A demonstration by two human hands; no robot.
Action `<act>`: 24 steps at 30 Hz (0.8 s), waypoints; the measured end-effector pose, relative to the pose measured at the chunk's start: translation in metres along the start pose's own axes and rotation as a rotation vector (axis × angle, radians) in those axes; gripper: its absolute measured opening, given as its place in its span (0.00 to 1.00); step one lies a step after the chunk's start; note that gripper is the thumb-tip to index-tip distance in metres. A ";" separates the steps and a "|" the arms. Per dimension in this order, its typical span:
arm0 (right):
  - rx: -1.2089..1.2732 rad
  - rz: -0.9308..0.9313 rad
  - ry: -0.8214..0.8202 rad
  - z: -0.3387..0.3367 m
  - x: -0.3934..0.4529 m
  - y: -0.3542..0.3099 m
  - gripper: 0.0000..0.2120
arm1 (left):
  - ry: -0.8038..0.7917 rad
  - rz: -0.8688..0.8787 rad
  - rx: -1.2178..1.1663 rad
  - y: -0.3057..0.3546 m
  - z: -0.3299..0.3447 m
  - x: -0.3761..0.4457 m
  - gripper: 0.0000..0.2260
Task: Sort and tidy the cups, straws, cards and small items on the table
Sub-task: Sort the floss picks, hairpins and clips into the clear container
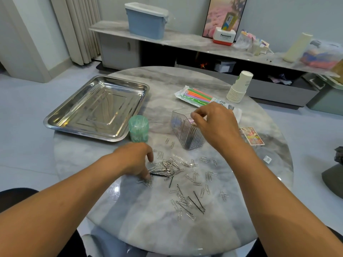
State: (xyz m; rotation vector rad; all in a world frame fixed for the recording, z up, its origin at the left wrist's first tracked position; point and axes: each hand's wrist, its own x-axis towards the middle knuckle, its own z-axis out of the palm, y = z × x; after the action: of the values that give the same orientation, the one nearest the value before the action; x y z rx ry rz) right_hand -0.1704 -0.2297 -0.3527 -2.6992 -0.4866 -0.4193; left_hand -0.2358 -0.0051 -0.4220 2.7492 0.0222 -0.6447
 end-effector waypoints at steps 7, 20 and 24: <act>0.085 -0.057 -0.759 0.027 -0.038 -0.019 0.09 | 0.058 0.163 0.037 0.022 0.013 0.003 0.13; -0.008 0.045 -0.732 0.048 -0.055 0.010 0.03 | 0.101 0.138 -0.078 0.009 0.006 0.012 0.09; 0.072 0.116 -0.627 0.042 -0.045 0.014 0.05 | 0.152 0.097 -0.258 0.007 -0.004 0.012 0.08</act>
State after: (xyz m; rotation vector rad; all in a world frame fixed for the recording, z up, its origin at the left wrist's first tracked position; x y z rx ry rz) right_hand -0.1959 -0.2374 -0.4100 -2.7297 -0.4872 0.4863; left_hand -0.2232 -0.0118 -0.4218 2.5250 0.0058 -0.3769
